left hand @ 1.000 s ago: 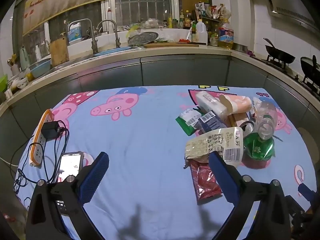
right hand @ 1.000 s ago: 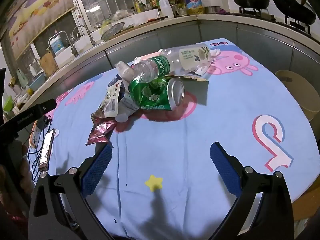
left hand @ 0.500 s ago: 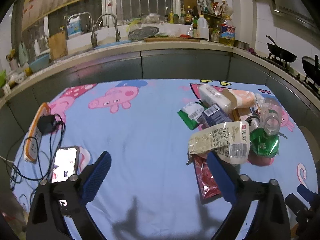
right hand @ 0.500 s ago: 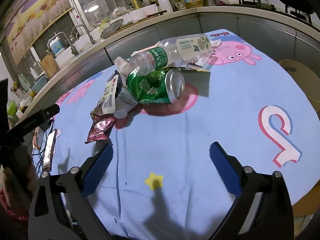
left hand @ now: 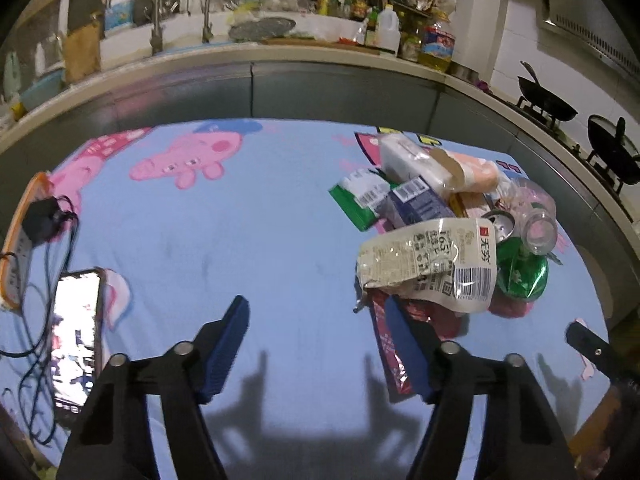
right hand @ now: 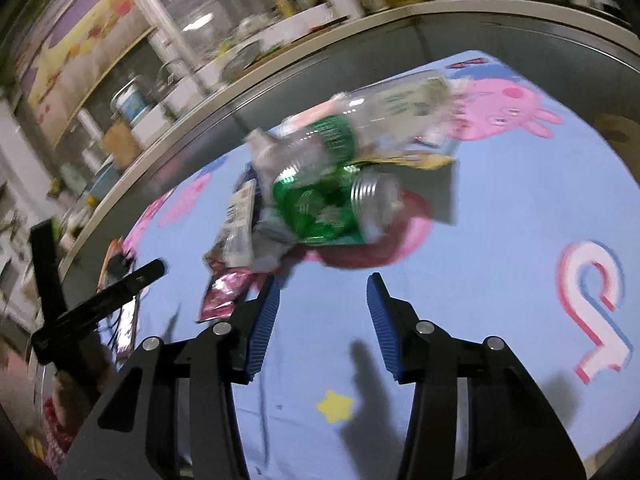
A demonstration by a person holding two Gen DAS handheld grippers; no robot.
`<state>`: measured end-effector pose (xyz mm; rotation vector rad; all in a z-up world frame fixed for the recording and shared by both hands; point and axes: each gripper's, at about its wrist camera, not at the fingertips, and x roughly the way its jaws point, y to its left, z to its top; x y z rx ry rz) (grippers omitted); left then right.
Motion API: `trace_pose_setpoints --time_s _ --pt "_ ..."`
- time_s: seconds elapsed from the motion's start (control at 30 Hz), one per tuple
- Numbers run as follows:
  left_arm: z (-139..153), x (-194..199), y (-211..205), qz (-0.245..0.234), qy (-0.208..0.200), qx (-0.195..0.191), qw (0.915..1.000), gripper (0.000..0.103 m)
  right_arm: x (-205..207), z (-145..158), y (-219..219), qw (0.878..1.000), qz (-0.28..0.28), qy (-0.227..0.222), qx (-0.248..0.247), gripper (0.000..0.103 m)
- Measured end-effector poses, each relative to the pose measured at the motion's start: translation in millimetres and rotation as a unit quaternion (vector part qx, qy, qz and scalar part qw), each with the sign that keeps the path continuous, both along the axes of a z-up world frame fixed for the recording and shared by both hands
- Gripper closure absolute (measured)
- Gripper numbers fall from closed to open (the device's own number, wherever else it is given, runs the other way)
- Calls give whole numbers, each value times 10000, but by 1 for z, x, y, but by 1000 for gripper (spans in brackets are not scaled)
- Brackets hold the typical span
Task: Collect trash
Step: 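Grasp the red wrapper with the left tool while the right tool grasps the white snack bag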
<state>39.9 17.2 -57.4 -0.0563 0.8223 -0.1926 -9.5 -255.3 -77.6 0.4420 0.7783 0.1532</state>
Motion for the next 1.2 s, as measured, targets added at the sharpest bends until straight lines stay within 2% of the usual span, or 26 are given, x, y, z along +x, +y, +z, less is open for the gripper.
trace_pose_setpoints --time_s 0.17,0.37,0.43,0.47,0.5,0.53,0.57,0.6,0.67,0.77,0.87,1.0,1.13,1.2 --pt "-16 2 -14 -525 430 -336 9971 34 35 -1 19 9989 374 89 276 58" --pt "-37 8 -33 -701 745 -260 9944 34 78 -9 39 9945 657 347 745 58" --pt "-42 8 -38 -741 809 -285 9936 35 84 -10 47 9941 713 355 732 71" --pt "-44 8 -40 -739 828 -281 9934 43 86 -11 51 9935 774 373 753 93" --pt "-45 7 -41 -723 842 -243 9935 55 88 -12 54 9921 843 389 842 97" --pt "-44 5 -42 -677 753 -158 9947 64 87 -11 56 9917 859 366 885 98" --pt "-45 7 -38 -716 793 -135 9942 89 85 -9 58 9920 862 305 873 98" --pt "-47 7 -37 -767 874 -187 9930 98 81 -6 59 9923 887 255 832 99" --pt "-46 4 -29 -738 896 -311 9928 102 68 1 60 9912 1004 127 856 100" --pt "-44 -7 -17 -697 774 -292 9941 102 39 10 59 9917 1147 -125 566 101" --pt "-49 -20 -4 -644 793 -254 9944 102 9 9 44 9931 1090 -167 409 101" --pt "-53 -25 14 -586 854 -241 9943 102 -24 -11 23 9947 933 64 423 100" --pt "-53 -28 8 -589 812 -121 9949 101 -35 -34 4 9941 768 361 678 96" --pt "-51 -28 6 -626 858 -180 9942 87 -35 -41 -2 9935 720 441 765 90"
